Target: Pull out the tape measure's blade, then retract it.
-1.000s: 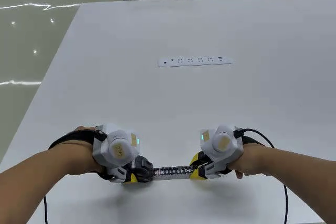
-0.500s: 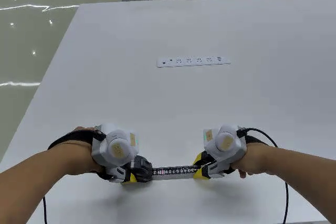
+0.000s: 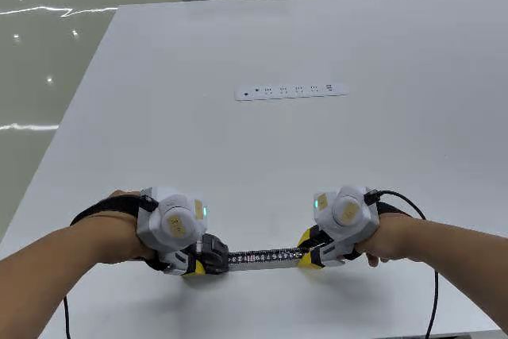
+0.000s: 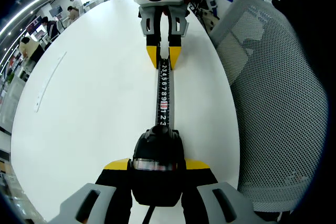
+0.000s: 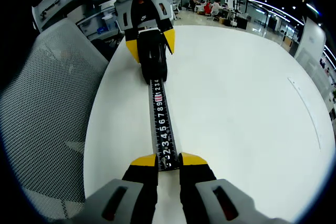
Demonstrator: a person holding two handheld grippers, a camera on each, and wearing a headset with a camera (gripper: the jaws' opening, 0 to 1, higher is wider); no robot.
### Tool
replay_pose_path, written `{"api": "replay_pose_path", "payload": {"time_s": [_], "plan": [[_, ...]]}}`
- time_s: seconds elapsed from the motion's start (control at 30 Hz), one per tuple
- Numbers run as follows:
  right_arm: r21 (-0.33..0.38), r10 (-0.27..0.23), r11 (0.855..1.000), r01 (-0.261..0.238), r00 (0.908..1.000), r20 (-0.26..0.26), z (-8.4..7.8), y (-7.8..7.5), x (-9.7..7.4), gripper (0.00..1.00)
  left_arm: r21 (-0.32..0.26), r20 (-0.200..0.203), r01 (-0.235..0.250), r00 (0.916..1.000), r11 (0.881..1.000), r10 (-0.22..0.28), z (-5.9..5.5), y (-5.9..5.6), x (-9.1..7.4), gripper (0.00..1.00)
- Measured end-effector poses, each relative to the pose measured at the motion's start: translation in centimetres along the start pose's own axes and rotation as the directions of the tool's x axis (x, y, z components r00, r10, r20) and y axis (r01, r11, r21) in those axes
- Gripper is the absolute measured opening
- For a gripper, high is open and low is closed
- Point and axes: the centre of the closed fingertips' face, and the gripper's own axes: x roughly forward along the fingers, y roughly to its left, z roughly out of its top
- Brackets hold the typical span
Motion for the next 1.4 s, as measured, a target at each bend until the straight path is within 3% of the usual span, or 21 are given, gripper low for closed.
{"api": "replay_pose_path", "payload": {"time_s": [1.4], "plan": [[0.014, -0.006, 1.0, 0.006, 0.9999, -0.011, -2.2, -0.4, -1.7, 0.13, -0.013, 0.006, -0.003, 1.0, 1.0, 0.003, 0.0, 0.0, 0.0, 0.32]]}}
